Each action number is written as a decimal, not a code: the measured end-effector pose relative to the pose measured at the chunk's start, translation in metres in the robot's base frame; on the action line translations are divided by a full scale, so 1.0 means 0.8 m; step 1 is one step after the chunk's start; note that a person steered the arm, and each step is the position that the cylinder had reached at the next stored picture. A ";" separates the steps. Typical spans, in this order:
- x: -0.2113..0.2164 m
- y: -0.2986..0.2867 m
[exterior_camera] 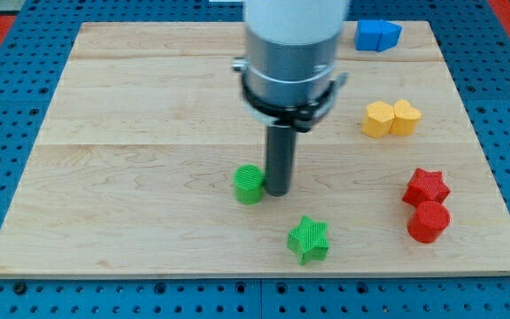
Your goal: Move the green star towards the bottom left
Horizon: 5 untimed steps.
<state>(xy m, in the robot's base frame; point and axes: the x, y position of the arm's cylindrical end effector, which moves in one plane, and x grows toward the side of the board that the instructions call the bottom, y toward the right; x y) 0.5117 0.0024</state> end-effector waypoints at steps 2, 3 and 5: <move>0.000 -0.033; 0.000 0.078; 0.060 0.139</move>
<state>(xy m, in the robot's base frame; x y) 0.5594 0.1140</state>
